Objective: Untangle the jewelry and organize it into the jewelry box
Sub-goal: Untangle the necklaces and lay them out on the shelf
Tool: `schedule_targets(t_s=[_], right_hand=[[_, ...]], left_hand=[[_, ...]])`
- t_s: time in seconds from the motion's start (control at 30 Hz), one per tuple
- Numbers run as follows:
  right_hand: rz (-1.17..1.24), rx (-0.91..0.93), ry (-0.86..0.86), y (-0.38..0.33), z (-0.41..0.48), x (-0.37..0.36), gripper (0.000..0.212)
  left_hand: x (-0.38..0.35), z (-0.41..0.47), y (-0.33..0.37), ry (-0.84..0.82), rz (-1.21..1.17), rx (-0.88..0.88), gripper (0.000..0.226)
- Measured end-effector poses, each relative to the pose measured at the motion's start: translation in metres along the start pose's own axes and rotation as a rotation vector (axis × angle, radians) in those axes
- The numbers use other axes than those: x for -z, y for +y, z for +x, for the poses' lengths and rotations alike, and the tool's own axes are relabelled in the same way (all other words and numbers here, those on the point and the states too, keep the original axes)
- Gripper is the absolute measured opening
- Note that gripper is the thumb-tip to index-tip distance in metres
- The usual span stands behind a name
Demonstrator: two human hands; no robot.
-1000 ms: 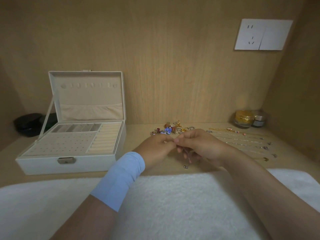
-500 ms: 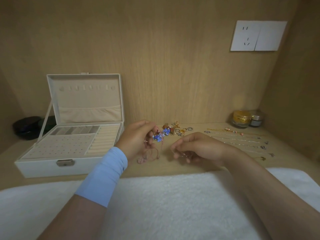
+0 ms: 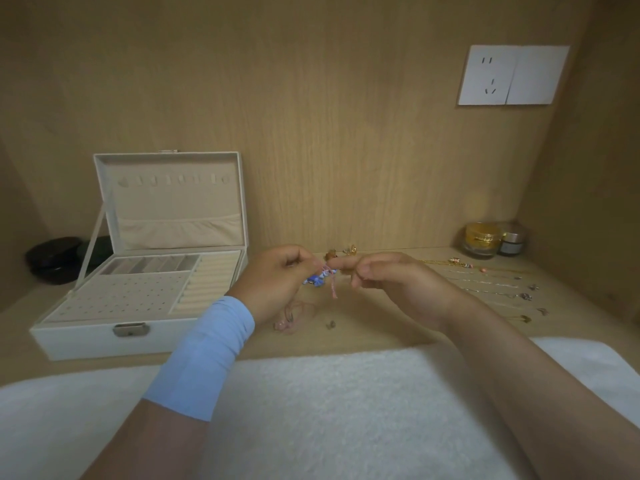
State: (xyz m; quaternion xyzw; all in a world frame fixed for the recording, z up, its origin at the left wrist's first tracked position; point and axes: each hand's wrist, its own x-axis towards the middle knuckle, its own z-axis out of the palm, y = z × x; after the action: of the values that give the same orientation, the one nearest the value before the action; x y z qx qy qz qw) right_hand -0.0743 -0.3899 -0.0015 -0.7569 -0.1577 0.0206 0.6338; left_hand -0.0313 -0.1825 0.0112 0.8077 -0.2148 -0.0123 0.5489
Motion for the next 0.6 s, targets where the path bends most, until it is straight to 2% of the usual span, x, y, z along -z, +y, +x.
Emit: schedule_targets(t_s=[0.17, 0.23, 0.33, 0.43, 0.6], right_hand=[[0.178, -0.046, -0.229, 0.011, 0.000, -0.010, 0.026], [0.208, -0.091, -0.271, 0.012, 0.001, -0.013, 0.028], [0.171, -0.088, -0.251, 0.009, 0.000, -0.013, 0.028], [0.164, -0.070, -0.149, 0.013, 0.001, -0.010, 0.025], [0.024, -0.058, -0.051, 0.014, 0.002, -0.005, 0.023]], left_hand=[[-0.001, 0.000, 0.001, -0.035, -0.060, -0.015, 0.024], [0.000, -0.002, 0.003, -0.026, -0.071, -0.023, 0.023], [0.005, 0.000, 0.004, 0.025, -0.119, -0.016, 0.025], [0.013, 0.003, 0.001, 0.109, -0.171, 0.004, 0.030], [0.017, 0.006, -0.005, 0.141, -0.176, -0.012, 0.029]])
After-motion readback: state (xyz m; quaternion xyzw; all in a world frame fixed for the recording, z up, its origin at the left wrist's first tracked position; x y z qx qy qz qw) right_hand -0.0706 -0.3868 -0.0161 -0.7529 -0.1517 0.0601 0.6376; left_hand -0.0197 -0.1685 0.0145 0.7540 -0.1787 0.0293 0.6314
